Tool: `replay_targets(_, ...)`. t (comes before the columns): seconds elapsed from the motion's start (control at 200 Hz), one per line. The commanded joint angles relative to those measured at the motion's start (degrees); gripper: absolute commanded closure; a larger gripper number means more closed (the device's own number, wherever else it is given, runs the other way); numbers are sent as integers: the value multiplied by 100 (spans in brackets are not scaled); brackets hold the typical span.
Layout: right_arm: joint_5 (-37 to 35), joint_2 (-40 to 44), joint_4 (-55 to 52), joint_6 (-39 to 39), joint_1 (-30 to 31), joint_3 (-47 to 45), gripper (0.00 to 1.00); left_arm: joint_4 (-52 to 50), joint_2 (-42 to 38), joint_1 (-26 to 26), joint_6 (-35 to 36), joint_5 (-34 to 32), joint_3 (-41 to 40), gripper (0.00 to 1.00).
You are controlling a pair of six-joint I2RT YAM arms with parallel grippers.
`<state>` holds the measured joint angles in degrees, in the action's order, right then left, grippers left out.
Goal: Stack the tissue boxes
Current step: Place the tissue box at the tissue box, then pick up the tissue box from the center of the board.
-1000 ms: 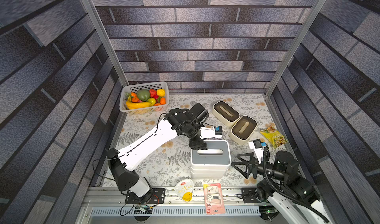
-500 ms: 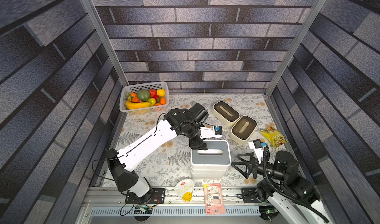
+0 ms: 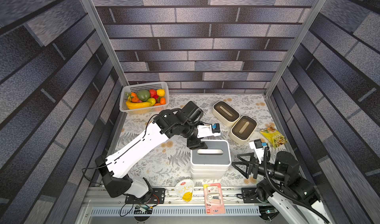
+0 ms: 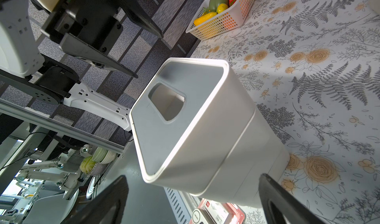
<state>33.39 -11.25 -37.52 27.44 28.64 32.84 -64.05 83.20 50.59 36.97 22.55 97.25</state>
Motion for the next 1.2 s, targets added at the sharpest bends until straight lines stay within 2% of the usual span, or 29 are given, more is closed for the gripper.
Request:
replay_targets(0.0, -135, 31, 6, 66, 27, 191, 0, 212, -307, 13, -111, 179, -65, 33)
replay_targets(0.271, -340, -204, -233, -130, 29, 569, 0, 422, -595, 21, -196, 338, -195, 25)
replay_targets(0.386, -431, -337, -294, -224, 36, 797, 0, 605, -837, 66, -293, 355, -312, 16)
replay_targets(0.516, -606, -431, -370, -307, 30, 987, 0, 1016, -1318, 92, -488, 357, -716, 0)
replay_targets(0.676, -876, -563, -387, -325, 25, 1048, 0, 1395, -1921, 109, -735, 426, -1348, 0)
replay_targets(0.782, -1110, -767, -328, -333, 32, 1190, 0, 1770, -2235, 92, -1034, 227, -1757, 0)
replay_targets(0.882, -1318, -1012, -282, -431, 27, 1365, 0, 2485, -2478, -7, -1845, -268, -2116, 0)
replay_targets(1.002, -1548, -1399, -225, -621, 29, 1553, 0, 2733, -2292, -576, -3017, -671, -1860, 0)
replay_targets(1.107, -2140, -1973, -106, -915, 27, 1909, 0, 2730, -1791, -1741, -4229, -439, -1412, 0)
replay_targets(1.193, -2497, -2621, -115, -1272, 27, 2386, 0, 2753, -1215, -2811, -5335, 237, -1202, 0)
